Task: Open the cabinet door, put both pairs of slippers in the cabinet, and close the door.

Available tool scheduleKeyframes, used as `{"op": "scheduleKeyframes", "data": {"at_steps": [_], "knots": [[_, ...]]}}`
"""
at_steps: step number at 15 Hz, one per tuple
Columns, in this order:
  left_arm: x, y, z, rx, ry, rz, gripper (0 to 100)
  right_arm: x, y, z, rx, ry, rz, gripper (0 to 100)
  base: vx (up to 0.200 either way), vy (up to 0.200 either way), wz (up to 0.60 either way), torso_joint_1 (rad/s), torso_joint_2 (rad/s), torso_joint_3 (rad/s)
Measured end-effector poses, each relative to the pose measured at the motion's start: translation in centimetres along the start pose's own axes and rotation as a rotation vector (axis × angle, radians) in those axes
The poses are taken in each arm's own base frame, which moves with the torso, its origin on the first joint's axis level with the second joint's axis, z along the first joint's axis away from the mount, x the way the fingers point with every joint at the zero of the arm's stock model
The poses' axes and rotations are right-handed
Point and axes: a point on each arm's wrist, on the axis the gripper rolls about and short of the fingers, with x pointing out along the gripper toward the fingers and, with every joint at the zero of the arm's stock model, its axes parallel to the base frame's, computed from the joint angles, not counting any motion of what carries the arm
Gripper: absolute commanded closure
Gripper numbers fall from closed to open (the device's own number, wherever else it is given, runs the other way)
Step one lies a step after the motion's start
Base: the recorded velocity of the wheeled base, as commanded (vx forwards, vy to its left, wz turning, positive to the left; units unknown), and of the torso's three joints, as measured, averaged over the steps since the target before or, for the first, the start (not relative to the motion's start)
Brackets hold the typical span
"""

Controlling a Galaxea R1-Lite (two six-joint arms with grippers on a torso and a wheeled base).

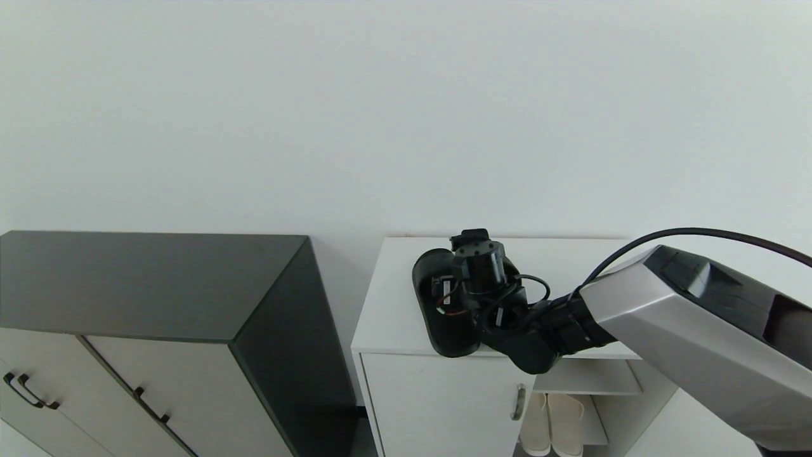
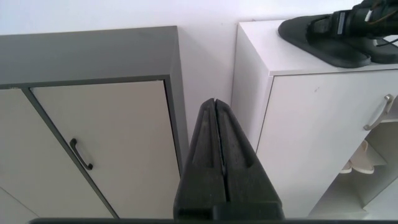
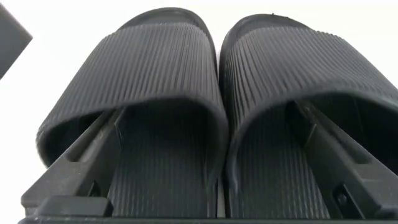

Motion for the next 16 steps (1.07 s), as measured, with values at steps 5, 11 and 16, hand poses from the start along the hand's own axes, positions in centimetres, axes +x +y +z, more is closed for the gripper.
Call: {"op": "scheduleKeyframes", "data": {"at_steps": [5, 11, 16], "knots": [[0.0, 0.0, 0.0, 0.000, 0.000, 0.000, 100, 1.4, -0.1, 0.2, 0.001, -0.024, -0.010, 100, 0.000, 0.000, 0.00, 0.000, 0.00, 0.000], [0.0, 0.0, 0.0, 0.000, 0.000, 0.000, 100, 1.7, 0.2, -0.1, -0.029, -0.030, -0.010, 100, 0.000, 0.000, 0.00, 0.000, 0.00, 0.000], [0.0, 0.0, 0.0, 0.000, 0.000, 0.000, 100, -1.1, 0.6, 0.7, -0.041, -0.020, 0.022, 100, 0.000, 0.000, 0.00, 0.000, 0.00, 0.000]]}}
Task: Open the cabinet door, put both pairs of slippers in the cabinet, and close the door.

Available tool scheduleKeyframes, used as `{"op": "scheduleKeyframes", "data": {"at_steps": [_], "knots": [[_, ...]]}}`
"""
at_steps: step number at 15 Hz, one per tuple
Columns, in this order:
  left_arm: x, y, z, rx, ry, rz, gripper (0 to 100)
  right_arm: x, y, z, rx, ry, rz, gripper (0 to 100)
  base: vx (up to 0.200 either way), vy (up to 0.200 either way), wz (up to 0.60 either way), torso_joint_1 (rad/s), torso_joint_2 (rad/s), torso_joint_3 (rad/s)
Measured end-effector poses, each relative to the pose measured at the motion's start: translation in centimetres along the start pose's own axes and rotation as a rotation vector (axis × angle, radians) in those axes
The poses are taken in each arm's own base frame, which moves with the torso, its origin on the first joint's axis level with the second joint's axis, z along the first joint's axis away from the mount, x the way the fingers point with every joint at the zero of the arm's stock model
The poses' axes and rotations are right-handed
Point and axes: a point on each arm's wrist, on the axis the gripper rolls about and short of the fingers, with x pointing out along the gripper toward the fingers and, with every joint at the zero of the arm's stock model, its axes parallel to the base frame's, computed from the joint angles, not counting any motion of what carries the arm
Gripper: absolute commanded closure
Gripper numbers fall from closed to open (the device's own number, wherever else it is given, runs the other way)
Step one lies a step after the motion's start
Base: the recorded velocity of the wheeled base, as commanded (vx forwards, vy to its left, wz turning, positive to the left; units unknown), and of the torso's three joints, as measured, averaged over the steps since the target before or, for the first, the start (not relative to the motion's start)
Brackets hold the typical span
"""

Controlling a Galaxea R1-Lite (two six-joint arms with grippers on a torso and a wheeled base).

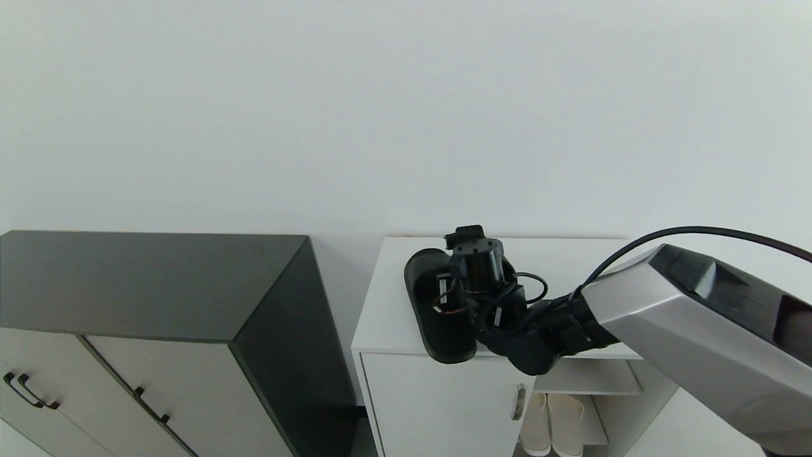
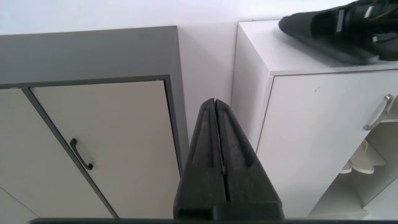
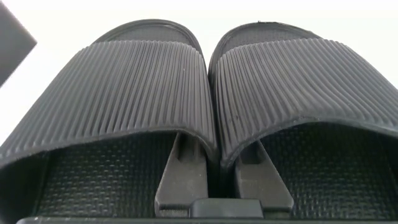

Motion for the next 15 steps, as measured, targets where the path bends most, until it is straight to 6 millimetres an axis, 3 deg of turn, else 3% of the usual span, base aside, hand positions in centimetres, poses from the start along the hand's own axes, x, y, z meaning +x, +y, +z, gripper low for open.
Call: {"op": "scheduleKeyframes", "data": {"at_steps": [3, 8, 13, 15], "knots": [[0.0, 0.0, 0.0, -0.003, 0.000, 0.003, 100, -3.3, -0.7, 1.1, 0.001, -0.006, 0.038, 100, 0.000, 0.000, 0.00, 0.000, 0.00, 0.000], [0.0, 0.0, 0.0, -0.002, 0.000, 0.004, 100, -9.8, -2.7, 0.9, -0.012, 0.006, 0.147, 100, 0.000, 0.000, 0.00, 0.000, 0.00, 0.000], [0.0, 0.0, 0.0, -0.004, 0.000, 0.003, 100, -11.0, -3.1, 1.4, -0.009, -0.002, 0.154, 100, 0.000, 0.000, 0.00, 0.000, 0.00, 0.000], [0.0, 0.0, 0.0, -0.005, 0.000, 0.002, 100, -11.1, -3.2, 1.4, -0.009, -0.002, 0.153, 100, -0.200, 0.000, 0.00, 0.005, 0.00, 0.002]]}}
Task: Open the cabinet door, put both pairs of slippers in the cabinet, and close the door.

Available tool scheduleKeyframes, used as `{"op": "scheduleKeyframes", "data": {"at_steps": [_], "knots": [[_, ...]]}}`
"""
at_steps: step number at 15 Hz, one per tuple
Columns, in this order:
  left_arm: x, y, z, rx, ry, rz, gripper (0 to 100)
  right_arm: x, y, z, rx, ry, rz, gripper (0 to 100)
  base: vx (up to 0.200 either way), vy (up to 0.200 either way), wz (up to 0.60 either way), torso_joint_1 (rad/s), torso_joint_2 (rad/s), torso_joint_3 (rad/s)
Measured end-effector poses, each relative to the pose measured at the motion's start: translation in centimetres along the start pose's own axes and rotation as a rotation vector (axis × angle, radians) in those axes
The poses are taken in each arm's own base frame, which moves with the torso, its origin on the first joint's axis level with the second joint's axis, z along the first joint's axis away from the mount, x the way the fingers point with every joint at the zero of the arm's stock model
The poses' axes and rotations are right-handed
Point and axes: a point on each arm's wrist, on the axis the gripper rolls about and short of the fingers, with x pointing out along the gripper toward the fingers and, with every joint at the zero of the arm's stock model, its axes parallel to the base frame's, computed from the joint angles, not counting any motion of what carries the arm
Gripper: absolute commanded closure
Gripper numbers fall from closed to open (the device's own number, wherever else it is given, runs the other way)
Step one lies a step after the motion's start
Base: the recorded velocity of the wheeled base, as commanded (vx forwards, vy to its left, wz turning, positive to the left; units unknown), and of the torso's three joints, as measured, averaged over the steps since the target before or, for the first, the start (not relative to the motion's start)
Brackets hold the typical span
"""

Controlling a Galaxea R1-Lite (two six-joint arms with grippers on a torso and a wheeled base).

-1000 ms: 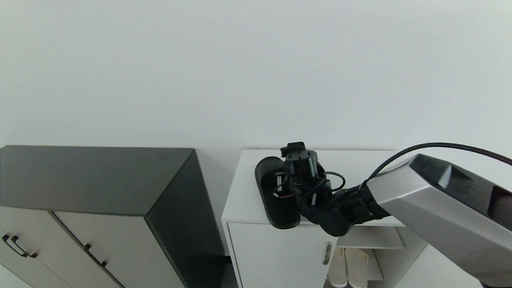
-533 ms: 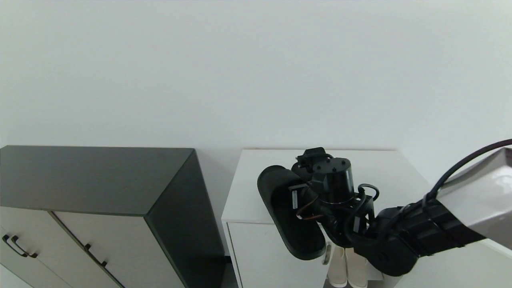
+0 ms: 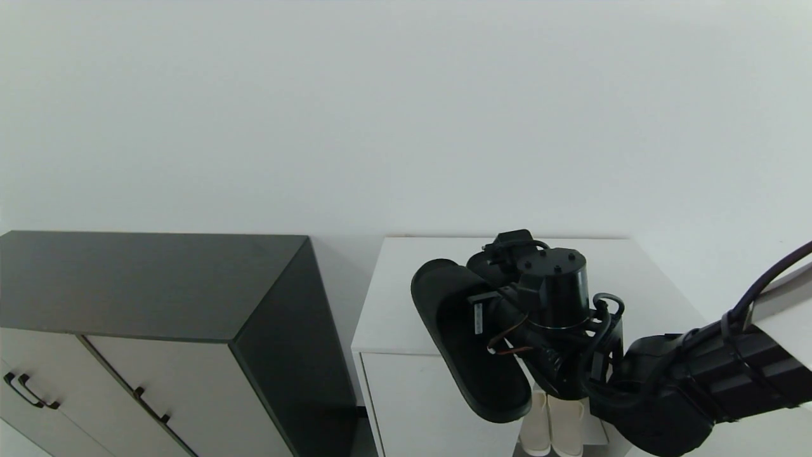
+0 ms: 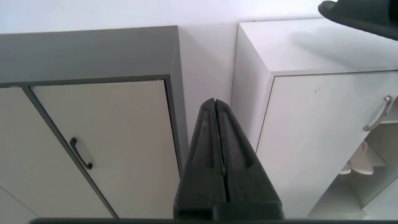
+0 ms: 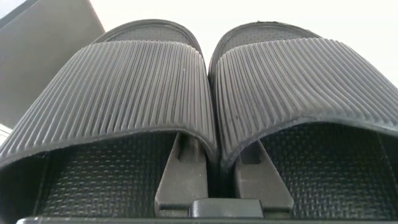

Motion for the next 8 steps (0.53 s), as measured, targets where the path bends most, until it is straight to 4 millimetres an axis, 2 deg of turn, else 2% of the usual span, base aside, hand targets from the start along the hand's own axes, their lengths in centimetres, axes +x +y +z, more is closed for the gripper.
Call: {"op": "scheduleKeyframes", "data": {"at_steps": [8], "knots": [[0.00, 0.00, 0.00, -0.011, 0.000, -0.002, 100, 0.19, -0.04, -0.30, -0.004, 0.007, -0.007, 100, -0.200, 0.000, 0.00, 0.003, 0.00, 0.002]]}}
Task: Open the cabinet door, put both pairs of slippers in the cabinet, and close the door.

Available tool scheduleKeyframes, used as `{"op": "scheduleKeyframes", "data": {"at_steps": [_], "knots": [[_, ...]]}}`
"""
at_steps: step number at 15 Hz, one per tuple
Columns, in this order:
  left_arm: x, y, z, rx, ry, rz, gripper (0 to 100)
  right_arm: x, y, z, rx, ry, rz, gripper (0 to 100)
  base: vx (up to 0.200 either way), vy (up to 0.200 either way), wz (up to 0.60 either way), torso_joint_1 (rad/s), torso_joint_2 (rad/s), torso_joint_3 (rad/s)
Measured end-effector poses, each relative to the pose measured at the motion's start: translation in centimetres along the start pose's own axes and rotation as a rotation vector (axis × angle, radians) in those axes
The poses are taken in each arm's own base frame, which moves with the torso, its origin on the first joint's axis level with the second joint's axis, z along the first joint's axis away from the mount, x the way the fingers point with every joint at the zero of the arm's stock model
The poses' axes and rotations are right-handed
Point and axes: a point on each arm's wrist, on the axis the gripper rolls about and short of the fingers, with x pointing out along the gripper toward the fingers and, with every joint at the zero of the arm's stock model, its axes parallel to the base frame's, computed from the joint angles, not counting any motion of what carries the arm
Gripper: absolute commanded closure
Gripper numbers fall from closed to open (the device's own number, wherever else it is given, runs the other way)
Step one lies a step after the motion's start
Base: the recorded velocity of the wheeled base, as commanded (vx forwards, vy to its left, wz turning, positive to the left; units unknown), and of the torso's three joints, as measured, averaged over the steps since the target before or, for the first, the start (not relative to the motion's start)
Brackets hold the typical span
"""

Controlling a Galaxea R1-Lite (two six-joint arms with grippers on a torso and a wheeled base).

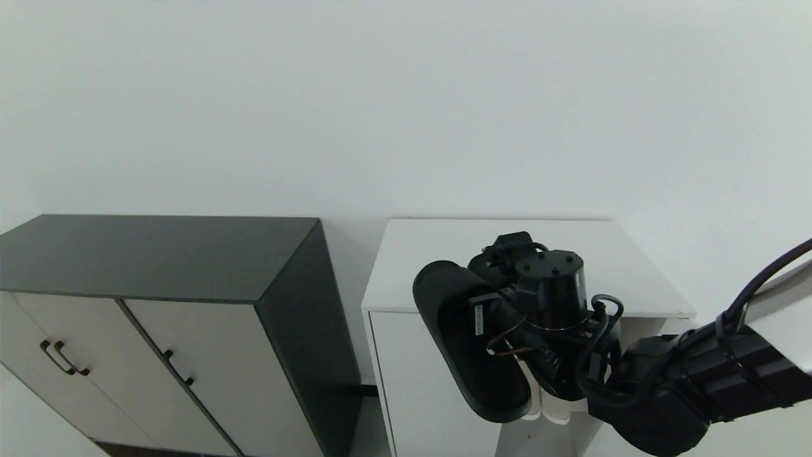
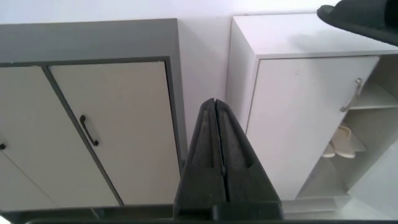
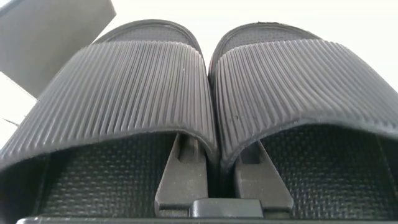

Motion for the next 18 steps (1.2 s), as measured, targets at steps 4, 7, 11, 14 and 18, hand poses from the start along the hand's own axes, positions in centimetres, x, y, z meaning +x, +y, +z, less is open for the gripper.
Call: {"op": "scheduleKeyframes", "data": {"at_steps": [4, 7, 11, 14, 18], "knots": [[0.00, 0.00, 0.00, 0.000, 0.000, 0.000, 100, 0.22, -0.10, -0.27, -0.003, 0.007, -0.005, 100, -0.200, 0.000, 0.00, 0.002, 0.00, 0.000], [0.00, 0.00, 0.00, 0.001, 0.000, 0.000, 100, 0.30, -0.07, -0.43, -0.005, 0.011, -0.006, 100, 0.000, 0.000, 0.00, 0.000, 0.00, 0.000], [0.00, 0.00, 0.00, 0.001, 0.000, 0.000, 100, 0.39, -0.19, -0.62, -0.008, 0.017, -0.010, 100, 0.000, 0.000, 0.00, 0.000, 0.00, 0.000], [0.00, 0.00, 0.00, 0.000, 0.000, 0.000, 100, 0.44, -0.19, -0.71, -0.009, 0.020, -0.010, 100, 0.000, 0.000, 0.00, 0.000, 0.00, 0.000], [0.00, 0.00, 0.00, 0.001, 0.000, 0.000, 100, 0.40, -0.20, -0.89, -0.015, 0.025, -0.010, 100, 0.000, -0.100, 0.00, 0.005, 0.00, 0.002]]}}
